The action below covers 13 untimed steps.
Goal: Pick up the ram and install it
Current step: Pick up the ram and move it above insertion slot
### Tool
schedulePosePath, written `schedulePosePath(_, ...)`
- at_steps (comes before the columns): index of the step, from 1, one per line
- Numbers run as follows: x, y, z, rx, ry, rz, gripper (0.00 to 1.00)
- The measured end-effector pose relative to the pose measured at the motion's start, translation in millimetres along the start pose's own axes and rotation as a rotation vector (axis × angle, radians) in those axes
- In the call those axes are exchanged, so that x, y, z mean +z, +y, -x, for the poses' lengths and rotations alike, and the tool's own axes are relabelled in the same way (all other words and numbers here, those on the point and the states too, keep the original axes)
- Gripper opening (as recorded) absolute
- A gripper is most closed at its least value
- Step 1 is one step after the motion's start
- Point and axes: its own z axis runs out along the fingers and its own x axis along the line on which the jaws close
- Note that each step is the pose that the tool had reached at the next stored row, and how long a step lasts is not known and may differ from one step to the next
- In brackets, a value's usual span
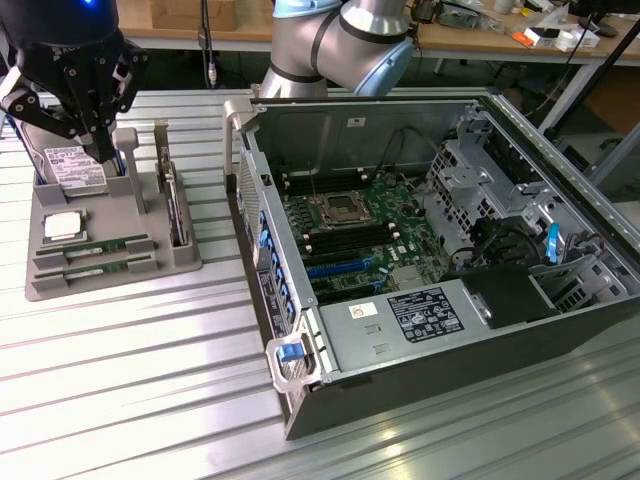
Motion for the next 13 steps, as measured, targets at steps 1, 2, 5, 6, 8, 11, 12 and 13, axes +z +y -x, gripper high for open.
schedulePosePath(1, 0.0, 0.0, 0.0, -0.017, 0.0008, 0.0004, 0.1)
schedulePosePath(2, 0.0, 0.0, 0.0, -0.029, 0.0013, 0.0007, 0.1)
schedulePosePath(5, 0.0, 0.0, 0.0, -0.052, 0.0023, 0.0013, 0.1)
schedulePosePath(6, 0.0, 0.0, 0.0, -0.059, 0.0027, 0.0014, 0.1)
schedulePosePath(8, 0.0, 0.0, 0.0, -0.081, 0.0036, 0.0019, 0.1)
schedulePosePath(11, 0.0, 0.0, 0.0, -0.107, 0.0048, 0.0026, 0.1)
schedulePosePath(12, 0.0, 0.0, 0.0, -0.112, 0.005, 0.0027, 0.1)
schedulePosePath(13, 0.0, 0.0, 0.0, -0.123, 0.0055, 0.003, 0.1)
